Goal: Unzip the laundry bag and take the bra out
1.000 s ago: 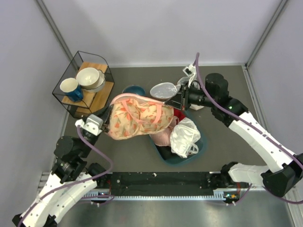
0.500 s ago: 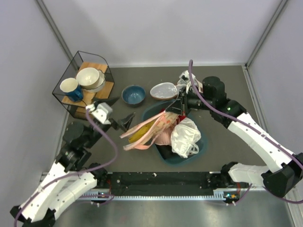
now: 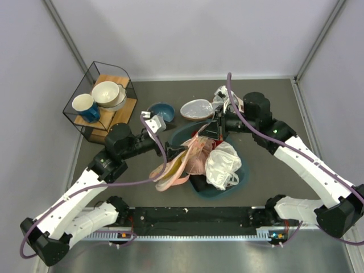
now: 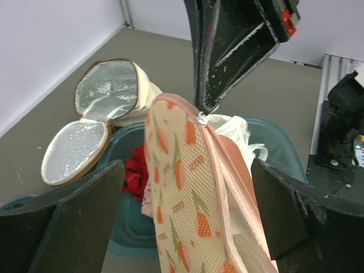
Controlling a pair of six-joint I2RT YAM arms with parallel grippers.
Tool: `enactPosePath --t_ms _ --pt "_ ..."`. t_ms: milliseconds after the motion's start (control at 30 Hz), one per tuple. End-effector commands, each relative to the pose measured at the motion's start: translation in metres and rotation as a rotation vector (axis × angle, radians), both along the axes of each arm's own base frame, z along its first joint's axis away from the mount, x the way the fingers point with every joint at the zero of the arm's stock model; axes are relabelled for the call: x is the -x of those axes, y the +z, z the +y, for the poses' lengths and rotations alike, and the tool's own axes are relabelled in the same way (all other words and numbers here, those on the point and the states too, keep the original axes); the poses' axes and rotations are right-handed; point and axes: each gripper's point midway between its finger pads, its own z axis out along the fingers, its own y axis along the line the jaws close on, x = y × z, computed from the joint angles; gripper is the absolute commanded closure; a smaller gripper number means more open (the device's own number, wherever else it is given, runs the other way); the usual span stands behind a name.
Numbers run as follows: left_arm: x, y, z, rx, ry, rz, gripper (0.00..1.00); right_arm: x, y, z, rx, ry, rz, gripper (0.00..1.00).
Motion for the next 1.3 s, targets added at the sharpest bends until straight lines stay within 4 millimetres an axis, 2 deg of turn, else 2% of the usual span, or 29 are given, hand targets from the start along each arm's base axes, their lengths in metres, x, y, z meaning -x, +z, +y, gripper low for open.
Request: enactPosePath --t_ms 0,267,500,533,567,633,667,700,833,1033,1200,1267 --pt "0.014 0.008 -0.01 0.051 -0.098 -0.022 0.05 0.007 0.037 0.004 -0.069 0.035 -0.084 1.0" --pt "0.014 0.0 -0.025 0.074 -0.143 0.056 0.07 0.008 0.037 0.007 -0.07 0.041 -0.077 1.0" --pt "0.012 0.008 -0.032 0.137 -0.076 0.09 0.06 0.007 0.036 0.01 -0.065 0.038 -0.075 1.0" --pt "0.012 0.011 -0.031 0.152 -0.057 0.1 0.07 0.007 0.036 0.01 -0.065 0.037 -0.076 1.0" --pt "0.003 0.012 -0.028 0.17 0.017 0.116 0.13 0.006 0.036 0.01 -0.065 0.034 -0.076 1.0" --pt "0.006 0.014 -0.03 0.204 0.047 0.159 0.14 0.006 0.036 0.01 -0.065 0.03 -0.073 1.0" --pt "-0.001 0.014 -0.027 0.214 0.111 0.168 0.14 0.005 0.036 0.01 -0.064 0.029 -0.075 1.0" --pt "0.003 0.013 -0.032 0.215 0.118 0.173 0.15 0.006 0.036 0.01 -0.064 0.028 -0.074 1.0" --pt "-0.007 -0.003 -0.034 0.173 0.243 0.187 0.19 0.005 0.038 0.01 -0.066 0.027 -0.076 1.0" --pt "-0.017 -0.011 -0.029 0.186 0.311 0.182 0.31 0.006 0.04 0.01 -0.07 0.026 -0.078 1.0" --pt "-0.017 -0.014 -0.024 0.17 0.325 0.162 0.34 0.006 0.038 0.01 -0.067 0.026 -0.073 1.0" --pt "-0.015 -0.017 -0.025 0.157 0.313 0.166 0.4 0.006 0.039 0.01 -0.068 0.03 -0.076 1.0"
